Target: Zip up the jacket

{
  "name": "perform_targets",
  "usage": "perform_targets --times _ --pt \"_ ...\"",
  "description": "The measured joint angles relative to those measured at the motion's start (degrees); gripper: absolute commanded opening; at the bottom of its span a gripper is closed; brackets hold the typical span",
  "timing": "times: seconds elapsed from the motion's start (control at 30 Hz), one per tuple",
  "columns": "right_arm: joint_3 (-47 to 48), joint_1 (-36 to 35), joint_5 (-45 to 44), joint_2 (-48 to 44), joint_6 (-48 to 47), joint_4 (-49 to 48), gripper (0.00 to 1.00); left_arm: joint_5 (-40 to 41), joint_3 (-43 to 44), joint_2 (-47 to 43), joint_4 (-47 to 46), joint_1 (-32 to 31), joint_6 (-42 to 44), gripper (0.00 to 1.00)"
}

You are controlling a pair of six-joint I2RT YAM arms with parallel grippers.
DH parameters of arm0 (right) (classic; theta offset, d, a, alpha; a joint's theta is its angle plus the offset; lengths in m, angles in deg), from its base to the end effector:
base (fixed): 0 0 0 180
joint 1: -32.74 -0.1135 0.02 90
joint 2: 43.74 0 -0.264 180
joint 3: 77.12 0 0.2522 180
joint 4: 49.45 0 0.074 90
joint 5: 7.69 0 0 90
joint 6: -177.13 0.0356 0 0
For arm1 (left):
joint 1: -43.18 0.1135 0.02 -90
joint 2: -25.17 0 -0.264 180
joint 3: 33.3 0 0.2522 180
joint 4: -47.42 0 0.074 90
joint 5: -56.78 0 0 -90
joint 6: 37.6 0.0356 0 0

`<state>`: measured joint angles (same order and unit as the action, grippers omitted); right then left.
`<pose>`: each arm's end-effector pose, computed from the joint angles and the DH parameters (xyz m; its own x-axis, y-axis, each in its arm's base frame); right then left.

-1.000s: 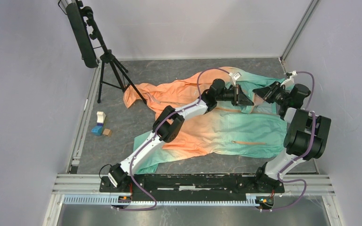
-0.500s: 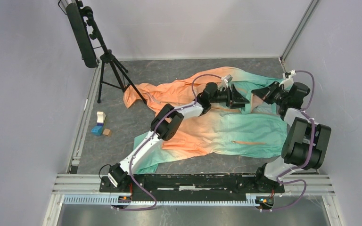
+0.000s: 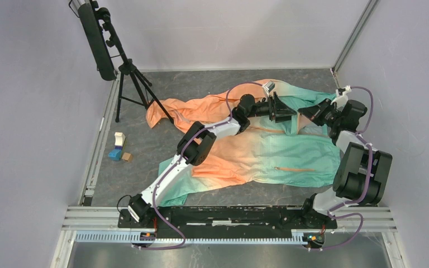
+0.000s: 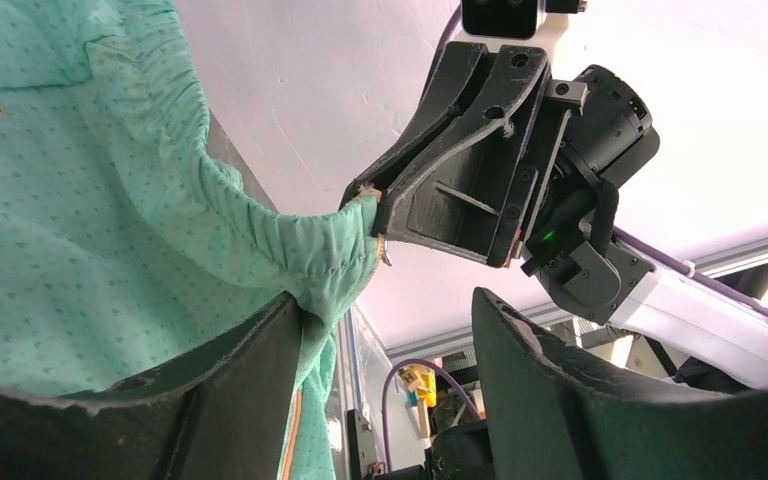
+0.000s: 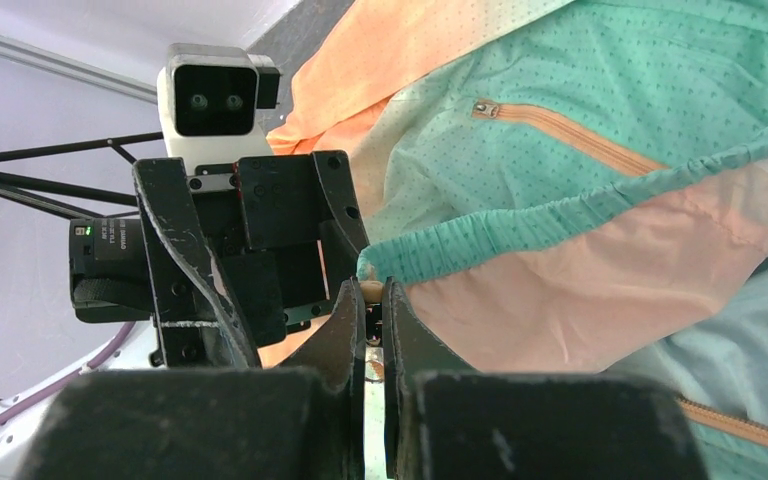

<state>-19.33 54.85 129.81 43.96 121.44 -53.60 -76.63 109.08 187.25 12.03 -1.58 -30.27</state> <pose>0.3029 -0.0947 0.2089 -0.5360 0.6288 -0.5633 -0.0711 0.6312 0.7723 0.4122 -0.4432 0.1367 -0.9488 -0.0739 -0.3072 0.3157 -0.1825 -0.9312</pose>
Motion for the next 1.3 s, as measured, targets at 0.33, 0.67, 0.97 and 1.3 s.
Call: perform_targets --times 0.33,0.67,0.97,1.3 --pt "-0.4 0.0 -0.2 -1.3 2.1 -1.7 0.0 0.1 1.9 0.0 2.5 -0.4 0.0 0.42" --pt "-0.6 -0.2 -0.6 -2.1 3.4 -2.7 0.0 0.5 4.0 0.0 4.5 -0.5 0.0 0.18" --pt "-0.3 -0.3 -0.9 -2.7 1.2 -0.2 0.41 1.2 4.0 0.0 4.9 -0.6 -0.1 0.02" --pt "-0.2 0.1 -1.0 -3.7 -3.2 5.2 0.48 1.9 3.7 0.2 7.3 -0.6 -0.3 0.02"
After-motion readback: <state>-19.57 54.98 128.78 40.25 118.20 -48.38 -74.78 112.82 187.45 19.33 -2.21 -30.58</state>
